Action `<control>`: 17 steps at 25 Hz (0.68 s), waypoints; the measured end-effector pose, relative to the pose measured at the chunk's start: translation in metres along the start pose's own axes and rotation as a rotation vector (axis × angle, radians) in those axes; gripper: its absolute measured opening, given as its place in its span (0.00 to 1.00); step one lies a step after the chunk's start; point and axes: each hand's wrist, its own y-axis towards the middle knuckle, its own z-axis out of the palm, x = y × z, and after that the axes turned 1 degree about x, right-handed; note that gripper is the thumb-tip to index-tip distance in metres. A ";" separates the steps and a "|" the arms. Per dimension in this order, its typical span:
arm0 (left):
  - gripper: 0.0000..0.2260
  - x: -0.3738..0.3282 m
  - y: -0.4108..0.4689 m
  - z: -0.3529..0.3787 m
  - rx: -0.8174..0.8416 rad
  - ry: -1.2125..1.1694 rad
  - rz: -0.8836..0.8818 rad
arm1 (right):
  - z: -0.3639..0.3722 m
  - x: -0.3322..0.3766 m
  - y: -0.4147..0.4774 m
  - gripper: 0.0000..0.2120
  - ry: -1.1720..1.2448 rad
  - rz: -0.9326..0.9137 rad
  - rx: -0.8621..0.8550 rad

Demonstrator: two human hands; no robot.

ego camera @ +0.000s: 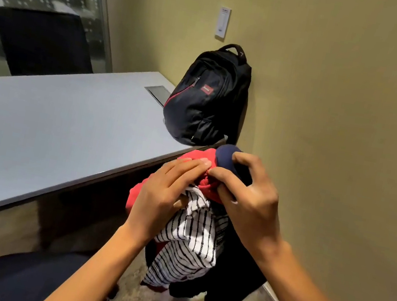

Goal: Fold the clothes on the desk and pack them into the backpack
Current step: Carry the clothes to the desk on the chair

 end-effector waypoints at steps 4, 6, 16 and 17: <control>0.30 0.061 0.033 0.011 -0.055 0.104 -0.048 | 0.068 -0.033 0.044 0.18 0.128 -0.092 -0.040; 0.28 0.092 0.056 0.016 -0.107 0.176 -0.061 | 0.106 -0.054 0.070 0.15 0.181 -0.125 -0.067; 0.24 0.232 0.153 0.011 -0.340 0.524 -0.142 | 0.271 -0.104 0.215 0.18 0.526 -0.327 -0.162; 0.25 0.244 0.159 0.004 -0.354 0.558 -0.139 | 0.286 -0.102 0.226 0.18 0.569 -0.335 -0.174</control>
